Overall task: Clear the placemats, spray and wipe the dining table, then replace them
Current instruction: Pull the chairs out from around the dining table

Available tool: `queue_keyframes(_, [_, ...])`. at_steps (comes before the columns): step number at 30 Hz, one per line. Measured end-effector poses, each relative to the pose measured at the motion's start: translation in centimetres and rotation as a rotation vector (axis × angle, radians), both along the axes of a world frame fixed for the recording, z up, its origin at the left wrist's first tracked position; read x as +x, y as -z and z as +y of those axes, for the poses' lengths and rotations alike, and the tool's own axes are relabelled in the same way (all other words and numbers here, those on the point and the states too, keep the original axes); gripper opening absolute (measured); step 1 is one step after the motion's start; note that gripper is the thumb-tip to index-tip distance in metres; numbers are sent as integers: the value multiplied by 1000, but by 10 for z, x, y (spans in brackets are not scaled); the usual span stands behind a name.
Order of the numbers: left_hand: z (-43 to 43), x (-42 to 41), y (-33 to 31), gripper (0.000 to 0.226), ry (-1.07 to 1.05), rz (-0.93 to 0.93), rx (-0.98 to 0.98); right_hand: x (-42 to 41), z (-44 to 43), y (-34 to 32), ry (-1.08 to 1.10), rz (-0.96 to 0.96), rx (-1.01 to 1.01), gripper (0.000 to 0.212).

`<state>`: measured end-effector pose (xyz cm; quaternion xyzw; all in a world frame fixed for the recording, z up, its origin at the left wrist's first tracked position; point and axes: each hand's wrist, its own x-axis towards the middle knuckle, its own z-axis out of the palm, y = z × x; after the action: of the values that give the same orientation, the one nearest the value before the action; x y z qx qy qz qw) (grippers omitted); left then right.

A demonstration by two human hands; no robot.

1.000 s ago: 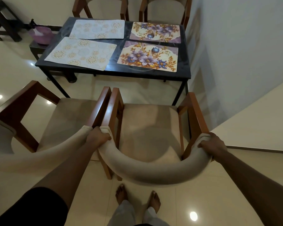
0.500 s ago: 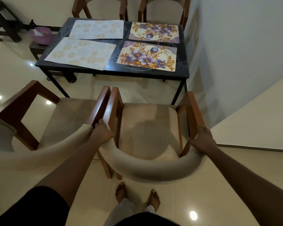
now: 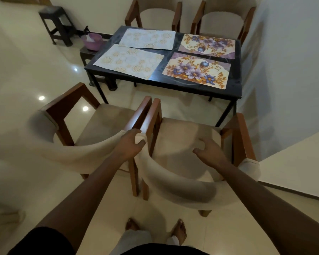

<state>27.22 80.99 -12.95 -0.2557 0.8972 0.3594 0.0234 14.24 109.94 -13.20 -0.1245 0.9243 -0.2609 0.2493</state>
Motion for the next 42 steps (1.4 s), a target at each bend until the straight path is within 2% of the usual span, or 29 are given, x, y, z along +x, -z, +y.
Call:
queue_keyframes(3, [-28,26,-14,49,-98,40,8,15,-44,-12,-114,34,-41,65])
queue_keyframes(6, [-64,57,-23,54,-120,65,-69,36,-97,-27,-207,78,-81,64])
queue_keyframes(10, [-124,107,-35,54,-209,107,-70,74,-183,-39,-307,98,-155,47])
queue_keyframes(12, [-158,133,-38,53,-239,116,-70,93,-227,-42,-351,114,-160,48])
queue_keyframes(16, [-234,192,-42,52,-303,117,-37,139,-322,-50,-415,110,-166,65])
queue_keyframes(23, [-349,263,-46,55,-372,87,-37,203,-457,-55,-483,91,-197,64])
queue_keyframes(30, [-449,254,-36,55,-379,87,-41,204,-569,-45,-522,97,-217,66])
queue_keyframes(35, [-532,221,-26,52,-364,77,-27,176,-663,-29,-494,86,-250,53])
queue_keyframes(42, [-648,180,-20,52,-357,45,16,144,-776,-14,-418,-38,-220,66])
